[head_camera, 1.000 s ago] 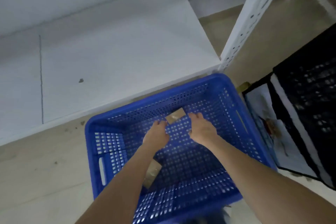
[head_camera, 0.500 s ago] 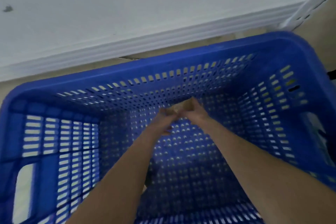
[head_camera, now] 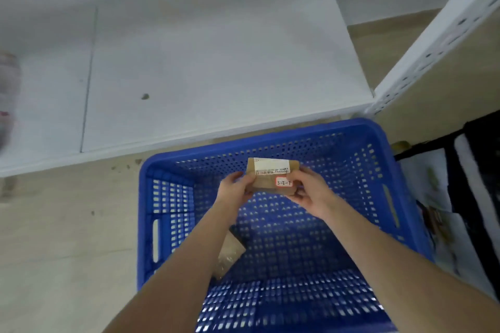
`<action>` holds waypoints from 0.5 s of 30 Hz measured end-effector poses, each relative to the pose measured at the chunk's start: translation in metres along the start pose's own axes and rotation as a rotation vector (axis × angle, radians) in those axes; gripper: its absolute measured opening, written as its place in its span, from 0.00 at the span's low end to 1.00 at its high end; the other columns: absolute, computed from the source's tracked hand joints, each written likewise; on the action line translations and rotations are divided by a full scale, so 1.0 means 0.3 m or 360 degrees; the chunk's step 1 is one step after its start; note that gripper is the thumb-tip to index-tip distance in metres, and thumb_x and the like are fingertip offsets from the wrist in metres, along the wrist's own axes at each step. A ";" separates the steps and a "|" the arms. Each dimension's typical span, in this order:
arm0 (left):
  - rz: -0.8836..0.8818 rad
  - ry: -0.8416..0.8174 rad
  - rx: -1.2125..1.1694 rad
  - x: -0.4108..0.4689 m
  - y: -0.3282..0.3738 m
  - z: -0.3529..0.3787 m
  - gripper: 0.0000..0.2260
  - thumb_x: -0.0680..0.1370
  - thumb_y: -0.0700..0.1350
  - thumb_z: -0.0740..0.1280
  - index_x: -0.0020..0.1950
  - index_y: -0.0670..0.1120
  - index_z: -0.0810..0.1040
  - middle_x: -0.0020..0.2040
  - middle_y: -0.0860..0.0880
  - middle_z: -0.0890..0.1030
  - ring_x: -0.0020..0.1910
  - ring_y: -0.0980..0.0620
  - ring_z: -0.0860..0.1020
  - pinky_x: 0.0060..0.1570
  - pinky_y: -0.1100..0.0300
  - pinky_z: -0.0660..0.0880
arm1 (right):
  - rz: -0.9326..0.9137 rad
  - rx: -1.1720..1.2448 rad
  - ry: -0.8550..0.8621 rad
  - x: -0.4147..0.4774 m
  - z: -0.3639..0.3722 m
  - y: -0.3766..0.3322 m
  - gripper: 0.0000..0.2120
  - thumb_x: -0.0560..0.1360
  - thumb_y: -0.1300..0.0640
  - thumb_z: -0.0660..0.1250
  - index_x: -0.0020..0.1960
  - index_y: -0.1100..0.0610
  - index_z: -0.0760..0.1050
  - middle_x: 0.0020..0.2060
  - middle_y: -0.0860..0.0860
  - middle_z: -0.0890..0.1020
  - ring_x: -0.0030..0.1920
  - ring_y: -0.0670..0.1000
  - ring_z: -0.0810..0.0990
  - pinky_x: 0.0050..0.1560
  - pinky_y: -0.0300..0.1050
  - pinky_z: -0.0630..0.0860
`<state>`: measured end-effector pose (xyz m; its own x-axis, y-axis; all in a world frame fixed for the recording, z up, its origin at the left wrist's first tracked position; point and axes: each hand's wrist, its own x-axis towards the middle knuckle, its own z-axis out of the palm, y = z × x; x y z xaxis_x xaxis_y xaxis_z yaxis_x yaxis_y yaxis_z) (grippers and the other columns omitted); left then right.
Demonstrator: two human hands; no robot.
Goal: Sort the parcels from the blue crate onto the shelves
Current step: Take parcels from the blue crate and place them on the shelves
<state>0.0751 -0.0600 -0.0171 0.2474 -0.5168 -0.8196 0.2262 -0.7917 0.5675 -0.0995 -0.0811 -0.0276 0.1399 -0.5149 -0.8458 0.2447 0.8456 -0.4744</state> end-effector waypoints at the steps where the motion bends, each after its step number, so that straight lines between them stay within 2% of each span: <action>1: 0.0032 -0.0070 0.0026 -0.082 0.063 -0.019 0.23 0.76 0.43 0.69 0.69 0.40 0.69 0.61 0.42 0.77 0.54 0.45 0.79 0.51 0.53 0.78 | -0.0006 0.0005 -0.0065 -0.087 0.028 -0.043 0.15 0.76 0.67 0.64 0.60 0.56 0.75 0.50 0.56 0.83 0.49 0.54 0.81 0.58 0.51 0.77; 5: 0.0210 -0.0172 0.0063 -0.414 0.334 -0.104 0.19 0.78 0.45 0.67 0.68 0.41 0.72 0.61 0.42 0.77 0.54 0.46 0.78 0.52 0.53 0.78 | -0.0088 -0.0130 -0.0138 -0.436 0.167 -0.211 0.10 0.75 0.62 0.67 0.55 0.53 0.74 0.47 0.54 0.82 0.46 0.53 0.80 0.52 0.48 0.77; 8: 0.0290 -0.0209 0.0073 -0.652 0.537 -0.169 0.18 0.77 0.44 0.67 0.67 0.41 0.73 0.59 0.43 0.79 0.52 0.46 0.79 0.56 0.49 0.77 | -0.0167 -0.0081 -0.0174 -0.681 0.263 -0.351 0.12 0.74 0.57 0.70 0.57 0.54 0.75 0.45 0.54 0.83 0.43 0.52 0.81 0.44 0.44 0.78; 12: 0.0408 -0.0259 0.0082 -0.961 0.752 -0.227 0.16 0.77 0.42 0.67 0.64 0.43 0.73 0.54 0.44 0.80 0.50 0.47 0.80 0.51 0.52 0.79 | -0.0288 -0.0037 -0.0232 -0.972 0.366 -0.526 0.15 0.75 0.53 0.70 0.60 0.54 0.77 0.44 0.51 0.84 0.44 0.50 0.81 0.42 0.43 0.77; 15: 0.0515 -0.0265 0.0112 -1.154 0.870 -0.258 0.16 0.77 0.42 0.67 0.64 0.47 0.73 0.55 0.45 0.80 0.53 0.48 0.78 0.57 0.51 0.76 | -0.0396 -0.0070 -0.0260 -1.172 0.426 -0.648 0.14 0.74 0.52 0.71 0.57 0.55 0.77 0.44 0.51 0.84 0.44 0.50 0.81 0.44 0.42 0.76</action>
<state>0.1214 -0.0625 0.4209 0.1375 -0.7854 -0.6035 0.0944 -0.5961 0.7973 -0.0735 -0.0824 0.3931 0.2339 -0.7199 -0.6534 0.2493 0.6940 -0.6754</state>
